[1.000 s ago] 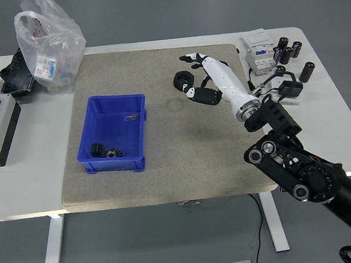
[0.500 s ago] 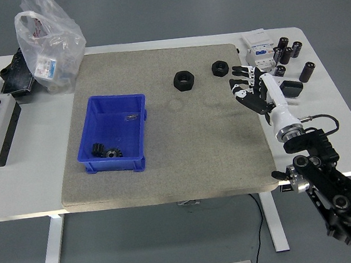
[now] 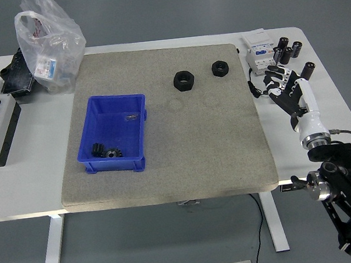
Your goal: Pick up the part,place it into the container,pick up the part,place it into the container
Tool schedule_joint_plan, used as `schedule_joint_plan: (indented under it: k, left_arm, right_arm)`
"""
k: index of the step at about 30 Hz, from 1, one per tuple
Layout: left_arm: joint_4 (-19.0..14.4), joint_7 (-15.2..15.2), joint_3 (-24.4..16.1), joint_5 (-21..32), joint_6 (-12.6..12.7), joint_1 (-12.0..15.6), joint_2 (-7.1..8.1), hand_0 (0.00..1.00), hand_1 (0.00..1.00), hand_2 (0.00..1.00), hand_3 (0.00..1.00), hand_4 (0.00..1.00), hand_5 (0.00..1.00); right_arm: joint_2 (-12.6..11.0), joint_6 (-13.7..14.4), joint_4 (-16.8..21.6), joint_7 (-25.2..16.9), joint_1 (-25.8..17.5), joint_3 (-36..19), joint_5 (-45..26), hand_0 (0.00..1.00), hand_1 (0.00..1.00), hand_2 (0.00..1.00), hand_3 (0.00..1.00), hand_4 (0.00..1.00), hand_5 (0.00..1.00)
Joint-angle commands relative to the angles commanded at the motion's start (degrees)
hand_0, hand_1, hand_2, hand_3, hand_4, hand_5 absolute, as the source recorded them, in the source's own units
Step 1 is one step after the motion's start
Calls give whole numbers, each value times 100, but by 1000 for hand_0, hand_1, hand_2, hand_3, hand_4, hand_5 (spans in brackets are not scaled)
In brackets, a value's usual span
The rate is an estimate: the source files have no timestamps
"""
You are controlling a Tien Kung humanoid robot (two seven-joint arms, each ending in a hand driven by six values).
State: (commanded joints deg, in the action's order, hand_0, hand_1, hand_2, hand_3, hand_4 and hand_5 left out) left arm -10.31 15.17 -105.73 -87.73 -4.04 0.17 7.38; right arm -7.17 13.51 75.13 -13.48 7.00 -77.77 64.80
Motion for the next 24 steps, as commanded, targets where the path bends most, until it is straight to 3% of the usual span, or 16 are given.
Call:
schedule_joint_plan:
  k: [24]
  left_arm:
    - [0,-11,247,305,21,-21,48,666,663,662,798,657,210]
  right_arm:
    - [47,-209,52,-111,-120,-46,0,598,682,707,674,640,273]
